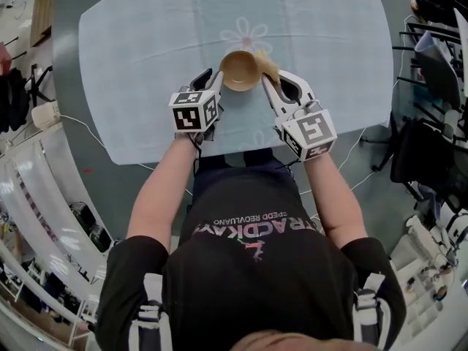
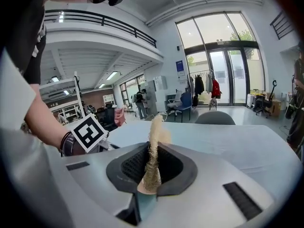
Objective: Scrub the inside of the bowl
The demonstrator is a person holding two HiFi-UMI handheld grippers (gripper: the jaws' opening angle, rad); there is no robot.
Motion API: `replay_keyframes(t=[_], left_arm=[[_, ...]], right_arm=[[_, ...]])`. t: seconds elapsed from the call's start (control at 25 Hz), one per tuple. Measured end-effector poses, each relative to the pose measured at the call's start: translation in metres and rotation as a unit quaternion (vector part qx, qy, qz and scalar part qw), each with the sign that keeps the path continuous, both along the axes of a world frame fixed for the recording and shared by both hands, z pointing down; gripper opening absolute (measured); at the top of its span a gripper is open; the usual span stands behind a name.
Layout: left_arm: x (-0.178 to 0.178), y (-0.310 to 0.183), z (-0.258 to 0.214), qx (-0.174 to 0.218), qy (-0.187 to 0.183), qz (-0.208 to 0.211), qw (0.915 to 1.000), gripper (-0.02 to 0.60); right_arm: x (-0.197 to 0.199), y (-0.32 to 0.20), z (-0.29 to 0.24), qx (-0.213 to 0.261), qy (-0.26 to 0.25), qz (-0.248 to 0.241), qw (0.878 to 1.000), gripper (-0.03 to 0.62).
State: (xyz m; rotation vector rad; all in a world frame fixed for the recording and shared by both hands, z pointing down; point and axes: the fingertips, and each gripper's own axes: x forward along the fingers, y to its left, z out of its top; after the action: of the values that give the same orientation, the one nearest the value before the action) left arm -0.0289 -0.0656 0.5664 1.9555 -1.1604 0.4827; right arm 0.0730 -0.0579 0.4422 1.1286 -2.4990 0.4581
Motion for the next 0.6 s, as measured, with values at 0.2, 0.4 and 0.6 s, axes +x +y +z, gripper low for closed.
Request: replay_keyframes(t=[0.2, 0.4, 0.6], left_arm=[[0.005, -0.009, 0.018, -0.026, 0.005, -0.006, 0.9996, 0.115], [0.011, -0.016, 0.032, -0.045, 0.009, -0.006, 0.9989, 0.112], [0.013, -0.019, 0.037, -0.054, 0.006, -0.011, 0.9985, 0.043]], right_arm=[[-0.005, -0.013, 0.017, -0.017, 0.003, -0.015, 1.000, 0.032], [-0.006, -0.020, 0.035, -0.034, 0.029, -0.038, 0.998, 0.032], [-0.008, -0.022, 0.047, -0.039, 0.064, -0.060, 0.995, 0.032]])
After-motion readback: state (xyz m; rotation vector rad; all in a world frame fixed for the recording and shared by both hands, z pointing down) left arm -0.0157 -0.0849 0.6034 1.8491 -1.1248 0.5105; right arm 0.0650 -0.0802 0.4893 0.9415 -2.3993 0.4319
